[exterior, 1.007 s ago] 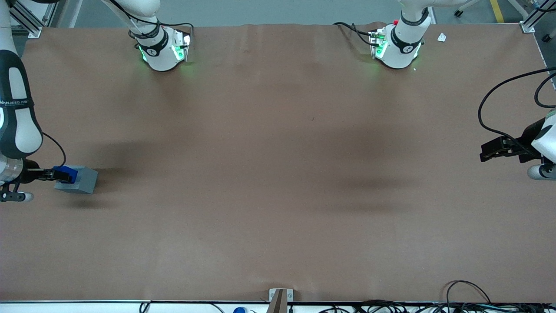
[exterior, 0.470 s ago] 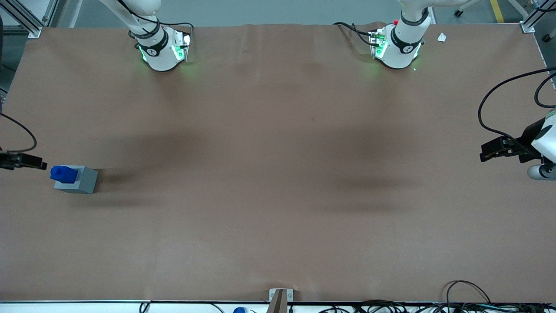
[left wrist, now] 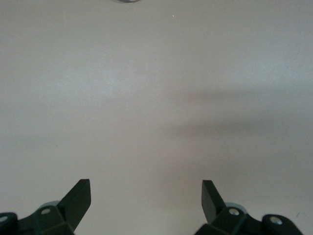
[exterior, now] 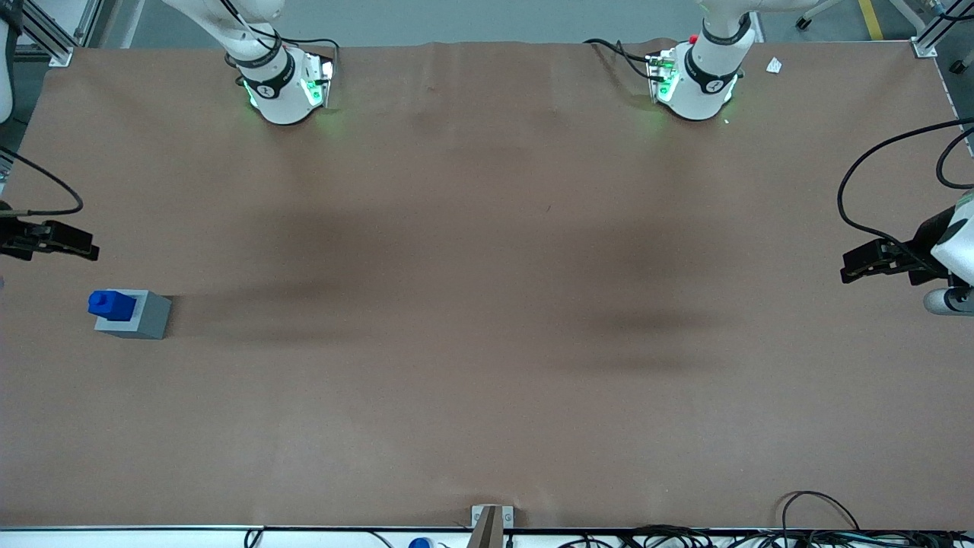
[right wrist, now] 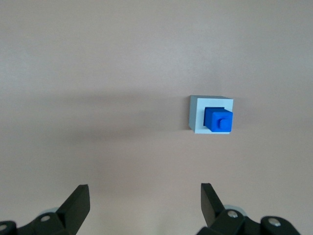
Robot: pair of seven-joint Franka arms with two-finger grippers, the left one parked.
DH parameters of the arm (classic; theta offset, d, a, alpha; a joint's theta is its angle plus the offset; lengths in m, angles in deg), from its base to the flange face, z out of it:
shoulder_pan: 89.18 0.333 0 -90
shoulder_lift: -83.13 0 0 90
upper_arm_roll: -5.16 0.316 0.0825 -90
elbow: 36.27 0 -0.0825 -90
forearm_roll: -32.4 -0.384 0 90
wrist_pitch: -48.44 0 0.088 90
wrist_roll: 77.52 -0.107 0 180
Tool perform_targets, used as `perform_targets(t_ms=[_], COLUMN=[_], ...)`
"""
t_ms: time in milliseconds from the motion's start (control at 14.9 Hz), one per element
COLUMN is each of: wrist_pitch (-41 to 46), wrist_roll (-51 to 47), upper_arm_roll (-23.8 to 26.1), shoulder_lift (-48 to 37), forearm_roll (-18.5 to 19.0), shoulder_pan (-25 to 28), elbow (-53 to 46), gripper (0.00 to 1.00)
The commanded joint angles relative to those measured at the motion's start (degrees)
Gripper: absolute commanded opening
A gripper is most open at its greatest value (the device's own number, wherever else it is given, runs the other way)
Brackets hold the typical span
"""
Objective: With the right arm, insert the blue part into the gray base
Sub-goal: 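Open the right gripper and raise it away from the base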
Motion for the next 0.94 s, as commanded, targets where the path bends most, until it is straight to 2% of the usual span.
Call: perform_targets(t_ms=[0, 336, 470, 873], wrist_pitch=[0.9, 3.5, 3.5, 3.4], wrist_roll=[-2.0, -4.5, -9.4, -9.2], upper_arm_roll=[-0.3, -0.2, -0.2, -0.3], shoulder_lift=[-3.4, -3.6, -3.7, -3.7], forearm_roll=[-1.3, -2.3, -2.3, -2.2], shoulder_pan=[0.7, 1.8, 2.9, 3.5], elbow=[0.8, 0.5, 0.5, 0.5], gripper=[1.00, 1.00, 1.00, 1.00])
